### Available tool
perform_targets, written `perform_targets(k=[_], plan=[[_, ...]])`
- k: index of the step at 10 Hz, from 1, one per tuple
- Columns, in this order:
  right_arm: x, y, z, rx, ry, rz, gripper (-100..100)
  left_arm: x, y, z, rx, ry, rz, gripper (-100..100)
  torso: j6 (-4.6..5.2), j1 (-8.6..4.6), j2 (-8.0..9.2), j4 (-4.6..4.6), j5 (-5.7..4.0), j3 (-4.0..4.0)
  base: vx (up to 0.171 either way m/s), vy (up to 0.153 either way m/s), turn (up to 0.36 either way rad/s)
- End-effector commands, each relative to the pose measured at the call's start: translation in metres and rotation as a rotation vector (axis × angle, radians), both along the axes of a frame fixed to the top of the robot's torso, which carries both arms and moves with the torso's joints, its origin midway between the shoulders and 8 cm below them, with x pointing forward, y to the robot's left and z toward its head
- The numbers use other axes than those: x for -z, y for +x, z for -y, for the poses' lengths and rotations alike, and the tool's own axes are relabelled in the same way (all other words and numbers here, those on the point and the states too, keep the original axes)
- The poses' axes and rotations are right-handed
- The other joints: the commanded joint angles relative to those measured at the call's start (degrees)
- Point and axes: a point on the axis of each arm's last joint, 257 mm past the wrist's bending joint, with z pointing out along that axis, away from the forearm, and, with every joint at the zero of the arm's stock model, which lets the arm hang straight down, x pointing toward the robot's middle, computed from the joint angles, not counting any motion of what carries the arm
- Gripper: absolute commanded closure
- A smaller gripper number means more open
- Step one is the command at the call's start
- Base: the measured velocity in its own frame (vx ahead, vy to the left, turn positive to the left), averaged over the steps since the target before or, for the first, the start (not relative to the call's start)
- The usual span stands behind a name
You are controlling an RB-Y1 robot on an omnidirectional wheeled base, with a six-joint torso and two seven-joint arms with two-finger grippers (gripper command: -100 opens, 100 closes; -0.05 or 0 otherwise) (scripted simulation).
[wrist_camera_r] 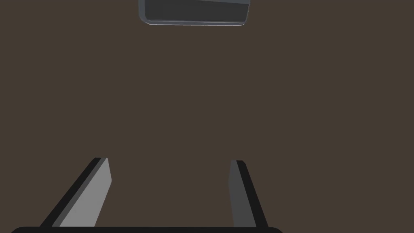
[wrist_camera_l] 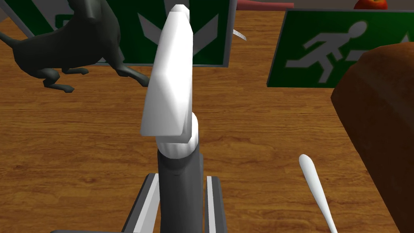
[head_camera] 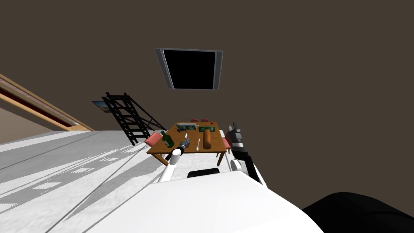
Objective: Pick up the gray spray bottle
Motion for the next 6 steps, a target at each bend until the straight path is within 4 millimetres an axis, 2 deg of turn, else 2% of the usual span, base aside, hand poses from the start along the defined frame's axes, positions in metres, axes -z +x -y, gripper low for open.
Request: perform_targets(k=[1, 2, 4, 5, 6], plan=[[0.0, 0.0, 0.0, 0.0, 0.0, 0.0, 0, -0.004, 0.003, 0.009, 0.021, 0.012, 0.005, 100, 0.0, 0.0, 0.0, 0.0, 0.0, 0.0, 0.0, 0.0, 0.0], [0.0, 0.0, 0.0, 0.0, 0.0, 0.0, 0, -0.001, -0.007, -0.011, -0.018, 0.008, 0.0, 100, 0.03, -0.01, -0.01, 0.01, -0.01, 0.0, -0.004, -0.006, -0.241], [0.0, 0.0, 0.0, 0.0, 0.0, 0.0, 0, 0.002, -0.03, -0.05, -0.086, 0.014, -0.006, 100, 0.13, -0.09, 0.05, -0.05, 0.01, 0.0, -0.01, -0.019, -0.374], [0.0, 0.0, 0.0, 0.0, 0.0, 0.0, 0, 0.002, -0.03, -0.05, -0.092, 0.002, -0.006, 100, 0.06, -0.07, 0.05, -0.11, 0.02, -0.04, -0.014, -0.015, -0.071], [0.0, 0.0, 0.0, 0.0, 0.0, 0.0, 0, 0.003, -0.042, -0.069, -0.124, 0.008, -0.008, 100, 0.01, -0.02, 0.02, -0.16, 0.05, -0.07, -0.011, -0.017, -0.192]])
